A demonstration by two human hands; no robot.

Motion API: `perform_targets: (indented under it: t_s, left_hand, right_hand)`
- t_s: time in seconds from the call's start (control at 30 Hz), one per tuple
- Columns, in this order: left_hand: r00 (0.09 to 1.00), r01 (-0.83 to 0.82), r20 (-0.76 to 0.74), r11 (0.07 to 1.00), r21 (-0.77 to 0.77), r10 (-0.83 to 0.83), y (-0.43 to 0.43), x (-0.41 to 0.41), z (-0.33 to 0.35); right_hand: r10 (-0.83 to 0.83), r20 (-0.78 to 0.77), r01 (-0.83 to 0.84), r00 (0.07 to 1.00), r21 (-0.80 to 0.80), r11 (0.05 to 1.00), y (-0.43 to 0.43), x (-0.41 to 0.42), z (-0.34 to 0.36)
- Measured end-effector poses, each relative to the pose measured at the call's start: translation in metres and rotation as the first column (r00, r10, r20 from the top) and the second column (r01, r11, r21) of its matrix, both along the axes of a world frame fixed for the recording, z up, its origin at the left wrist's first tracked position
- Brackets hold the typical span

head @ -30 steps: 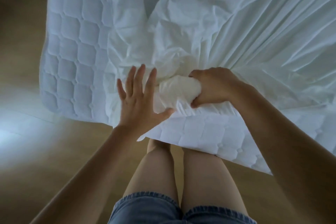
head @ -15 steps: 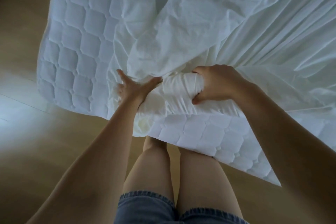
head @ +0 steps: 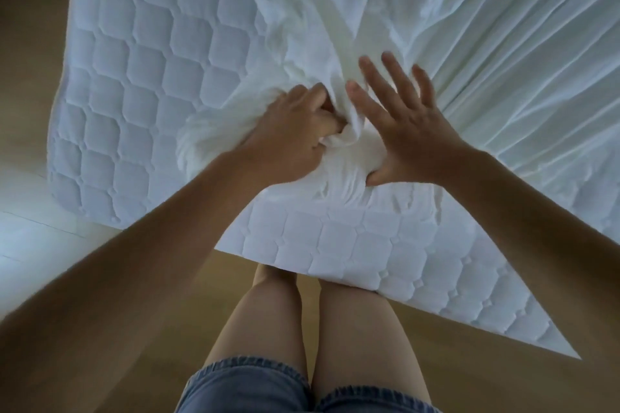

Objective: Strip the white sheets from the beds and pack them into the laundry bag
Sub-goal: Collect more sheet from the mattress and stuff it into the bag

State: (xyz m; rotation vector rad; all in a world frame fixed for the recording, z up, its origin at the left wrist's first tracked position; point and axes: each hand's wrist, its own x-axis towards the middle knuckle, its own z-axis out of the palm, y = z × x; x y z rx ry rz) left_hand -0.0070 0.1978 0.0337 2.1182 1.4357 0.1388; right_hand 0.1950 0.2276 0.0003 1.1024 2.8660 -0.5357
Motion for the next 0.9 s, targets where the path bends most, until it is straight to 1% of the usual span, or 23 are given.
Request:
perform_targets:
  t_s: [0.03, 0.07, 0.1, 0.17, 0.23, 0.27, 0.3, 0.33, 0.37, 0.4, 0.43, 0.47, 0.53, 0.57, 0.63, 0.7, 0.73, 0.77, 0.8, 0.83, 0.87, 0.9]
  left_hand:
    - [0.995, 0.095, 0.007, 0.995, 0.027, -0.095, 0.005, 0.008, 0.003]
    - [0.985, 0.172, 0.011, 0.984, 0.038, -0.173, 0.011, 0.016, 0.006]
    - [0.974, 0.223, 0.018, 0.973, 0.051, -0.224, 0.016, 0.022, 0.006]
    - [0.968, 0.240, 0.052, 0.968, 0.071, -0.244, 0.024, 0.033, 0.007]
    - [0.966, 0.245, 0.067, 0.966, 0.087, -0.251, 0.032, 0.042, 0.005]
    - [0.956, 0.290, 0.029, 0.954, 0.079, -0.293, 0.033, 0.046, 0.005]
    - [0.929, 0.368, -0.068, 0.927, 0.073, -0.363, 0.031, 0.048, 0.002]
    - [0.867, 0.464, -0.225, 0.885, 0.045, -0.444, 0.030, 0.048, -0.001]
    - [0.778, 0.531, -0.391, 0.847, -0.012, -0.493, 0.028, 0.044, -0.004]
    - [0.718, 0.538, -0.506, 0.842, -0.034, -0.479, 0.023, 0.038, -0.007]
    - [0.716, 0.502, -0.564, 0.865, 0.007, -0.411, 0.017, 0.029, -0.010]
    - [0.763, 0.435, -0.567, 0.896, 0.093, -0.311, 0.012, 0.020, -0.012]
    - [0.860, 0.214, -0.504, 0.952, 0.217, -0.079, 0.004, 0.006, -0.014]
    - [0.876, 0.087, -0.481, 0.970, 0.225, 0.033, 0.003, 0.001, -0.013]
    - [0.849, -0.141, -0.483, 0.972, 0.187, 0.216, 0.001, 0.002, -0.009]
    - [0.816, -0.334, -0.452, 0.932, 0.138, 0.360, -0.001, 0.009, -0.010]
    - [0.824, -0.423, -0.386, 0.903, 0.069, 0.415, 0.000, 0.014, -0.012]
    - [0.839, -0.497, -0.277, 0.867, -0.040, 0.468, 0.002, 0.017, -0.016]
    - [0.843, -0.535, -0.152, 0.829, -0.160, 0.515, 0.006, 0.020, -0.020]
    - [0.833, -0.545, -0.051, 0.802, -0.244, 0.550, 0.011, 0.022, -0.022]
    - [0.832, -0.533, 0.004, 0.800, -0.277, 0.555, 0.017, 0.025, -0.022]
    - [0.848, -0.503, 0.025, 0.818, -0.279, 0.529, 0.023, 0.027, -0.023]
  right_hand:
    - [0.014, 0.024, -0.012, 1.000, -0.056, 0.998, -0.001, 0.004, 0.000]
    - [-0.010, 0.049, 0.017, 0.999, -0.153, 0.988, -0.002, 0.008, 0.000]
    - [-0.073, 0.060, 0.087, 0.996, -0.274, 0.958, -0.003, 0.011, 0.000]
    - [-0.296, 0.030, 0.273, 0.955, -0.487, 0.830, -0.005, 0.019, -0.005]
    - [-0.478, 0.049, 0.411, 0.877, -0.592, 0.693, -0.008, 0.024, -0.009]
    - [-0.514, 0.059, 0.440, 0.855, -0.608, 0.661, -0.008, 0.023, -0.011]
    - [-0.526, 0.053, 0.444, 0.849, -0.610, 0.656, -0.008, 0.021, -0.014]
    - [-0.517, 0.044, 0.434, 0.855, -0.606, 0.667, -0.008, 0.018, -0.016]
    - [-0.505, 0.032, 0.420, 0.863, -0.600, 0.681, -0.008, 0.016, -0.019]
    - [-0.501, 0.024, 0.414, 0.865, -0.597, 0.687, -0.007, 0.015, -0.021]
    - [-0.511, 0.020, 0.420, 0.860, -0.599, 0.682, -0.006, 0.016, -0.022]
    - [-0.527, 0.021, 0.432, 0.850, -0.601, 0.672, -0.005, 0.018, -0.023]
    - [-0.570, 0.037, 0.469, 0.821, -0.613, 0.635, -0.005, 0.023, -0.025]
    - [-0.594, 0.045, 0.486, 0.803, -0.628, 0.609, -0.005, 0.024, -0.026]
    - [-0.637, 0.061, 0.508, 0.768, -0.663, 0.549, -0.003, 0.025, -0.028]
    - [-0.663, 0.061, 0.511, 0.746, -0.691, 0.511, -0.002, 0.027, -0.031]
    - [-0.677, 0.059, 0.513, 0.734, -0.702, 0.494, 0.000, 0.029, -0.032]
    - [-0.694, 0.060, 0.518, 0.718, -0.711, 0.475, 0.000, 0.031, -0.033]
    - [-0.707, 0.065, 0.525, 0.705, -0.718, 0.458, 0.001, 0.033, -0.032]
    - [-0.715, 0.080, 0.535, 0.695, -0.722, 0.439, 0.002, 0.036, -0.031]
    - [-0.717, 0.097, 0.539, 0.690, -0.731, 0.419, 0.003, 0.039, -0.030]
    - [-0.718, 0.107, 0.536, 0.688, -0.742, 0.402, 0.004, 0.042, -0.029]
